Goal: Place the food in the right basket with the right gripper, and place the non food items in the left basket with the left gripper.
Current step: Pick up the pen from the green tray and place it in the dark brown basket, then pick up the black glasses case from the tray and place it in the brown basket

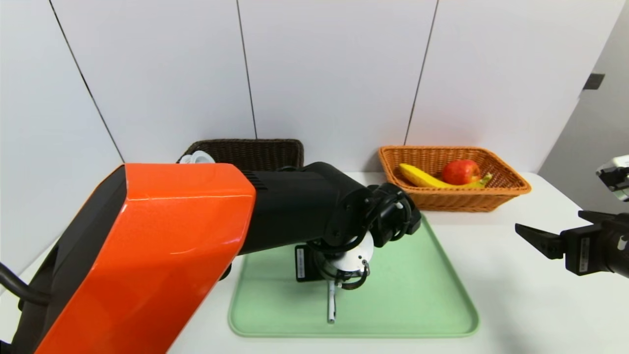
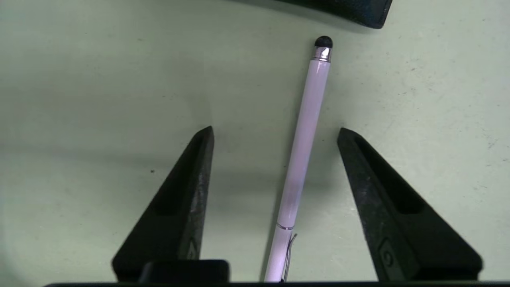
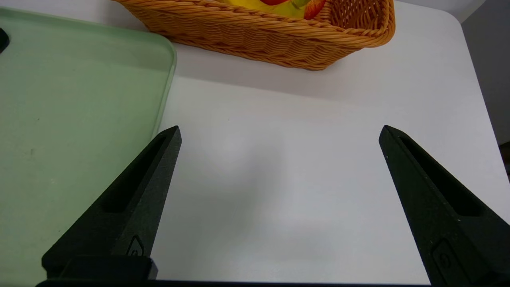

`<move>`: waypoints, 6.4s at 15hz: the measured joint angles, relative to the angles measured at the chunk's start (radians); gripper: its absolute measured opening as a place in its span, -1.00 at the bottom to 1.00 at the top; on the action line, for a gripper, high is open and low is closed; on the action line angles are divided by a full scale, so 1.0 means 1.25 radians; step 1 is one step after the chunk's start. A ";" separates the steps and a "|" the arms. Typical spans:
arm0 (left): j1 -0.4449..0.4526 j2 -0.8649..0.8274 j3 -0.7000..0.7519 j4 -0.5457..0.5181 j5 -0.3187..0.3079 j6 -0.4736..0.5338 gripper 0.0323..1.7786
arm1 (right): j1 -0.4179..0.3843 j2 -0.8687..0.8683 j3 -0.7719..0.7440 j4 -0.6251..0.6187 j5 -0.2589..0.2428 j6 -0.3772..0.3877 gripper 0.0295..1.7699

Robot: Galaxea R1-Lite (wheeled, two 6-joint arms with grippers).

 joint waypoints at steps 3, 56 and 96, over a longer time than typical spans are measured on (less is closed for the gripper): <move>0.000 -0.003 0.001 0.005 -0.002 0.006 -0.10 | 0.000 0.001 0.001 0.000 0.000 0.000 0.93; 0.541 0.013 0.008 -0.593 0.103 0.511 -0.95 | -0.009 0.004 -0.008 -0.007 0.002 0.018 0.93; 0.377 -0.423 0.298 -0.508 -0.427 1.314 0.83 | -0.009 -0.039 0.029 -0.006 0.050 0.031 0.93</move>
